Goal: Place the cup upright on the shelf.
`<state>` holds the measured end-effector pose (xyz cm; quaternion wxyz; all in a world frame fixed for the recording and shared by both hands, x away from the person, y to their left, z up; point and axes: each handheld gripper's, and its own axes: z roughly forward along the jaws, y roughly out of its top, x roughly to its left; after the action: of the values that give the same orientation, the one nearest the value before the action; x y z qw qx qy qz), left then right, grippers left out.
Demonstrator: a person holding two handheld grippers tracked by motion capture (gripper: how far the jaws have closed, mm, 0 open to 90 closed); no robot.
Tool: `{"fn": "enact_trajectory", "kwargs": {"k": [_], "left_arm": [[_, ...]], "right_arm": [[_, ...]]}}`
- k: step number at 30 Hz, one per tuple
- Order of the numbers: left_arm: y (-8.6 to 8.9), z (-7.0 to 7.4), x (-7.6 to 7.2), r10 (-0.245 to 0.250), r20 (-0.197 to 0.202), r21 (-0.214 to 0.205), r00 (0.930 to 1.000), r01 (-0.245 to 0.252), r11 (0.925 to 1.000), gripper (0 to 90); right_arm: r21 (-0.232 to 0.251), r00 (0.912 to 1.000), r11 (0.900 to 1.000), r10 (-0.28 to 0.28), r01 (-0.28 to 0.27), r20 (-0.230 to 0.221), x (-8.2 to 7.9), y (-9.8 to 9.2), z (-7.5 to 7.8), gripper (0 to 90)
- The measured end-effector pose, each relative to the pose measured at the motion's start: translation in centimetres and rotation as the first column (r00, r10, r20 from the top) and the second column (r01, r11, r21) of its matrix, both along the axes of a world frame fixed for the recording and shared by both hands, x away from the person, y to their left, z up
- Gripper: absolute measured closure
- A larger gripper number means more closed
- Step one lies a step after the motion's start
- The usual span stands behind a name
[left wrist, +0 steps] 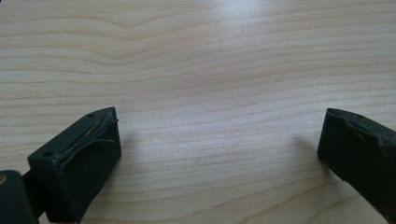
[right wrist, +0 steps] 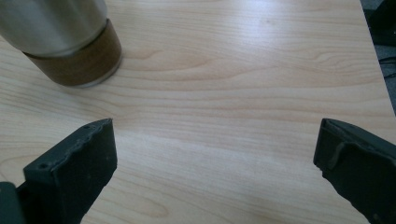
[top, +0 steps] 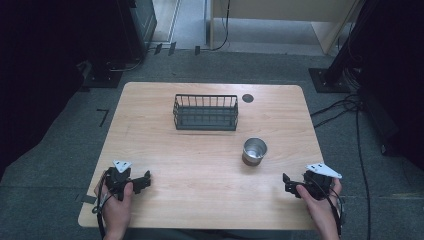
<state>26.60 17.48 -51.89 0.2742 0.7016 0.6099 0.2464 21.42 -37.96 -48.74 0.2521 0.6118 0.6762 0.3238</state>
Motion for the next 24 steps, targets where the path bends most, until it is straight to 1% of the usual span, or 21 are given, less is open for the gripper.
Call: {"fn": "enact_trajectory", "kwargs": {"k": [3, 5, 14, 24], "left_arm": [[0.0, 0.0, 0.0, 0.0, 0.0, 0.0, 1.0, 0.0, 1.0, 0.0], [0.0, 0.0, 0.0, 0.0, 0.001, 0.0, 1.0, 0.0, 1.0, 0.0], [0.0, 0.0, 0.0, 0.0, 0.0, 0.0, 1.0, 0.0, 1.0, 0.0], [0.0, 0.0, 0.0, -0.001, -0.001, 0.001, 1.0, 0.001, 1.0, 0.0]], "right_arm": [[0.002, 0.9999, 1.0, 0.01, -0.01, 0.009, 0.3, 0.4, 0.4, 0.0], [0.013, 0.9997, 0.9997, 0.021, -0.022, 0.013, 0.6, 0.9, 0.8, 0.0], [0.026, 0.9979, 0.9978, 0.06, -0.061, 0.025, 1.6, 2.7, 1.2, 0.0], [0.023, 0.9946, 0.9949, 0.097, -0.098, 0.036, 2.6, 4.3, 1.8, 0.0]]}}
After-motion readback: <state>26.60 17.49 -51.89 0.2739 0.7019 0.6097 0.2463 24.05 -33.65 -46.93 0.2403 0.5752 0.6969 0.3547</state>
